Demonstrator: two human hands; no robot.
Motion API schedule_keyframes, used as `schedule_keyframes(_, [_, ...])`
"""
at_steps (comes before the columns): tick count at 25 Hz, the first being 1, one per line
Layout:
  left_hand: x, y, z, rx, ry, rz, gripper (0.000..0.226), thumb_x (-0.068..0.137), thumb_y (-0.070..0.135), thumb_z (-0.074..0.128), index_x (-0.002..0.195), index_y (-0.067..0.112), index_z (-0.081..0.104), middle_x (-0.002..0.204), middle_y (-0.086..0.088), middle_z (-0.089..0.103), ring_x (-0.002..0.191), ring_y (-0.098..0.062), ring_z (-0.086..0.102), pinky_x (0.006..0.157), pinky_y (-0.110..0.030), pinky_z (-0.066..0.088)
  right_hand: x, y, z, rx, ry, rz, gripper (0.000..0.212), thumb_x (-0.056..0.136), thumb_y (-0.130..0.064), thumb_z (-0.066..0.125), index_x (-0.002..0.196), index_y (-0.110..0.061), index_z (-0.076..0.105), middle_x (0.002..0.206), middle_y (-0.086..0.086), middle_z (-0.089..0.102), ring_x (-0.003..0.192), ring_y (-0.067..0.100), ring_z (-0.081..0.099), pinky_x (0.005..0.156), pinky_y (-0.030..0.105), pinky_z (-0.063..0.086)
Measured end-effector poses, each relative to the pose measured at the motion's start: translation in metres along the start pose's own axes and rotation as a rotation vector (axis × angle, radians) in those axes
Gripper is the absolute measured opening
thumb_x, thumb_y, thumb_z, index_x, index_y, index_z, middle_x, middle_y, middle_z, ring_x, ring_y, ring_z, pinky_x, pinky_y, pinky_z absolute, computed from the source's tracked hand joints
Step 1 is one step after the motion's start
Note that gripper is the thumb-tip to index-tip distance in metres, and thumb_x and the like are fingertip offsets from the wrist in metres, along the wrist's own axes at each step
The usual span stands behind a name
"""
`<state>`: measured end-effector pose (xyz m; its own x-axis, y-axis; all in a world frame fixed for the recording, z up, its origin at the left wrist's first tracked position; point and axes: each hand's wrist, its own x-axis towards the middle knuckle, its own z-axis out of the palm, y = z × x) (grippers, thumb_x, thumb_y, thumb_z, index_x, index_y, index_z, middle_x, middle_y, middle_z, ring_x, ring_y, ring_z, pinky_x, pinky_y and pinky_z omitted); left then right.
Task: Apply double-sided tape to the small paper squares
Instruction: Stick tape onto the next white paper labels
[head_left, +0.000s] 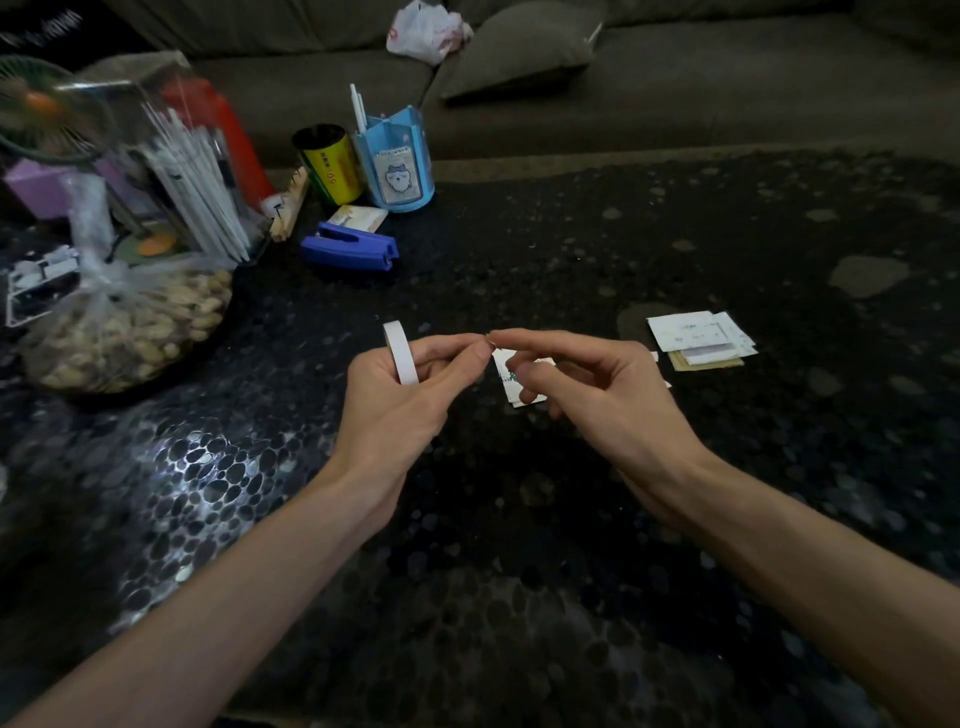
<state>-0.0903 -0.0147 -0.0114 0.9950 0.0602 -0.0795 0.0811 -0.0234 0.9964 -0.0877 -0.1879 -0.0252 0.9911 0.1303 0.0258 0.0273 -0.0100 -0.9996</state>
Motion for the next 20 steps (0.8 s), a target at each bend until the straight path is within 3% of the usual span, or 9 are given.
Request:
schedule_keyframes(4, [-0.0017,-0.0016,0.0002,0.037,-0.023,0.027,0.016,0.095,0.014,0.071,0.108,0.008,0.078,0.055,0.014,0.065,0.046,0.004,0.057,0.049,-0.003,0.039,0.0026,0.0031,-0.002,-0.06,0.057,-0.068,0.013,0.09,-0.015,0.081,0.101,-0.022,0.082,0.094,-0.005,0.08,0.081,0.007,0.072,0.076,0.02,0.056])
schedule_keyframes(8, [-0.0012,-0.0026,-0.0002,0.045,-0.006,0.033,0.016,0.094,0.016,0.072,0.107,0.01,0.079,0.057,0.013,0.066,0.046,0.003,0.057,0.05,-0.004,0.04,0.0056,0.003,-0.0041,-0.055,0.112,-0.042,0.008,0.097,-0.02,0.073,0.1,-0.015,0.078,0.08,-0.009,0.073,0.072,0.002,0.065,0.071,0.017,0.05])
schedule_keyframes(10, [-0.0007,-0.0026,-0.0008,0.051,-0.002,0.036,0.015,0.094,0.017,0.073,0.106,0.012,0.08,0.057,0.01,0.065,0.045,0.002,0.054,0.05,-0.005,0.04,0.0054,0.0035,-0.0038,-0.071,0.092,-0.006,0.012,0.101,-0.025,0.068,0.103,-0.015,0.076,0.078,-0.005,0.071,0.073,0.003,0.064,0.073,0.023,0.049])
schedule_keyframes(13, [-0.0001,-0.0034,-0.0017,0.076,-0.008,0.051,0.012,0.092,0.02,0.075,0.101,0.017,0.082,0.059,-0.007,0.059,0.046,-0.002,0.047,0.048,-0.009,0.039,0.0062,0.0051,-0.0017,-0.027,0.077,0.025,0.015,0.104,-0.023,0.064,0.105,-0.013,0.075,0.078,0.002,0.071,0.076,0.013,0.061,0.071,0.03,0.047])
schedule_keyframes(15, [0.0002,-0.0036,-0.0022,0.09,-0.013,0.061,0.01,0.091,0.023,0.076,0.099,0.021,0.083,0.072,-0.027,0.061,0.052,-0.006,0.048,0.051,-0.012,0.041,0.0069,0.0051,-0.0016,0.031,0.076,0.043,0.015,0.105,-0.018,0.063,0.105,-0.012,0.076,0.079,0.005,0.07,0.077,0.017,0.059,0.067,0.029,0.045])
schedule_keyframes(16, [0.0003,-0.0038,-0.0022,0.092,-0.018,0.066,0.01,0.091,0.025,0.077,0.098,0.023,0.083,0.081,-0.032,0.064,0.057,-0.013,0.052,0.056,-0.015,0.045,0.007,0.0048,-0.0015,0.041,0.07,0.047,0.014,0.104,-0.017,0.063,0.105,-0.013,0.077,0.08,0.006,0.07,0.078,0.017,0.059,0.067,0.027,0.045])
schedule_keyframes(18, [0.0001,-0.0047,-0.002,0.093,-0.032,0.074,0.011,0.09,0.028,0.078,0.099,0.026,0.083,0.093,-0.037,0.066,0.074,-0.038,0.065,0.071,-0.037,0.059,0.0062,0.0041,-0.0015,0.035,0.044,0.042,0.014,0.103,-0.016,0.065,0.106,-0.016,0.079,0.089,0.009,0.073,0.079,0.012,0.062,0.066,0.024,0.047])
schedule_keyframes(19, [0.0001,-0.0053,-0.002,0.096,-0.037,0.072,0.012,0.089,0.03,0.079,0.1,0.026,0.083,0.096,-0.037,0.068,0.086,-0.049,0.067,0.083,-0.052,0.059,0.0055,0.0038,-0.0015,0.028,0.032,0.038,0.015,0.103,-0.016,0.065,0.107,-0.017,0.079,0.095,0.01,0.075,0.079,0.01,0.062,0.067,0.022,0.048])
schedule_keyframes(20, [0.0001,-0.0054,-0.0017,0.099,-0.04,0.064,0.014,0.088,0.031,0.08,0.1,0.026,0.083,0.097,-0.034,0.07,0.092,-0.052,0.067,0.087,-0.058,0.057,0.0046,0.0031,-0.0014,0.022,0.023,0.035,0.015,0.102,-0.016,0.066,0.108,-0.018,0.08,0.099,0.01,0.076,0.079,0.008,0.063,0.067,0.021,0.048])
